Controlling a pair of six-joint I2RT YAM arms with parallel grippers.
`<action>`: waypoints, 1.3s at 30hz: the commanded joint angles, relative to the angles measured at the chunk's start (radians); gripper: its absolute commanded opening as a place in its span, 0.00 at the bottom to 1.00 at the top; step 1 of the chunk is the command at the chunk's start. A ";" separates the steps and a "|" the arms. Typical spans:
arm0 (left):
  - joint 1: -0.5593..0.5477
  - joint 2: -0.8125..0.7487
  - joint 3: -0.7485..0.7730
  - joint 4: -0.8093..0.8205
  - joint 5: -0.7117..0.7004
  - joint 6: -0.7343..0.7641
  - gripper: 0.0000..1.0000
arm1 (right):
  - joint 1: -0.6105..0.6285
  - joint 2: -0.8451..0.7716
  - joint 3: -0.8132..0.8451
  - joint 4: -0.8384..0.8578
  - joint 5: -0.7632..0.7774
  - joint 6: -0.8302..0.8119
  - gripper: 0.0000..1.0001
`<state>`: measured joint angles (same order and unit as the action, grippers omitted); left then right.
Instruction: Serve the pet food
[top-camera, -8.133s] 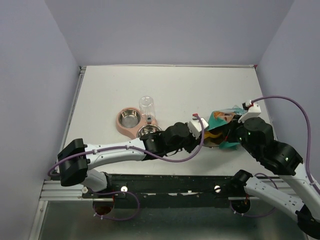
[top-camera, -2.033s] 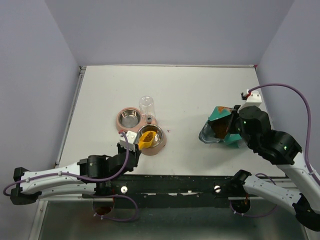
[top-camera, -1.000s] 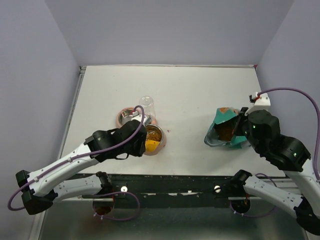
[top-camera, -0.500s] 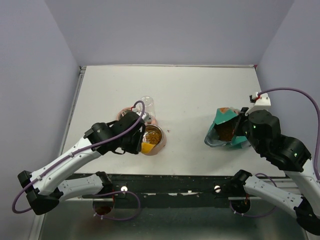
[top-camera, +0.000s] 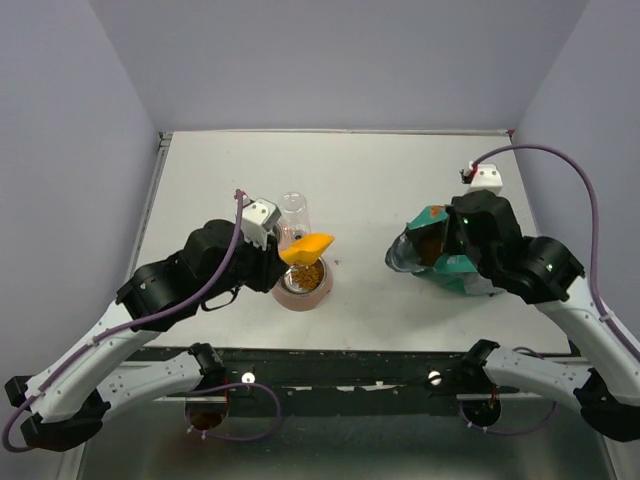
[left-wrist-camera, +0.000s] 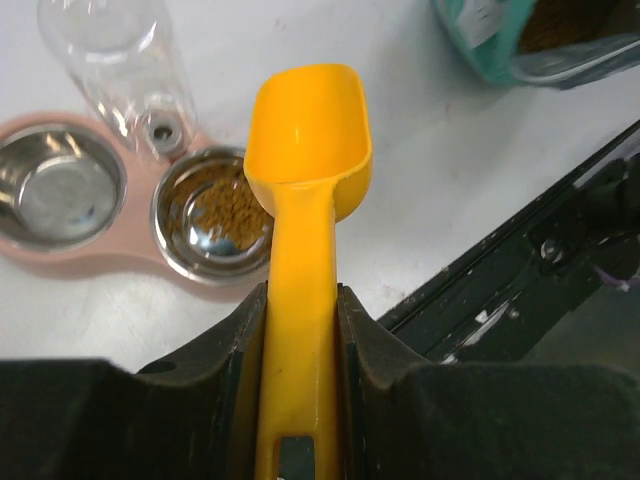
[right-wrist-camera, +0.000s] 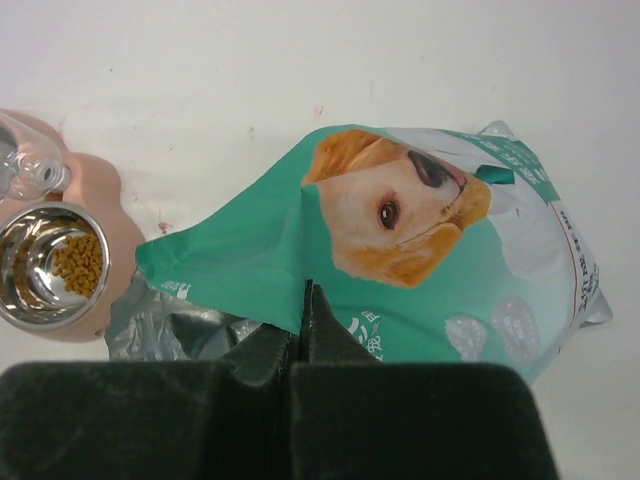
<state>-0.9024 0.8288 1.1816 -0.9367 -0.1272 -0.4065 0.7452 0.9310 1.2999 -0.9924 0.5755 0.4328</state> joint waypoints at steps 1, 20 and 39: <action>0.007 0.002 0.022 0.314 0.122 0.144 0.00 | 0.000 0.075 0.088 0.051 -0.058 -0.041 0.00; 0.003 0.272 0.265 0.201 0.503 0.354 0.00 | 0.000 0.126 0.168 0.061 -0.281 -0.227 0.00; -0.082 0.817 0.731 -0.025 0.360 0.313 0.00 | 0.000 0.166 0.180 0.135 -0.350 -0.166 0.00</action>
<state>-0.9535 1.5688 1.8164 -0.9241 0.2802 -0.0528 0.7383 1.1194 1.4239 -1.0214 0.2977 0.1841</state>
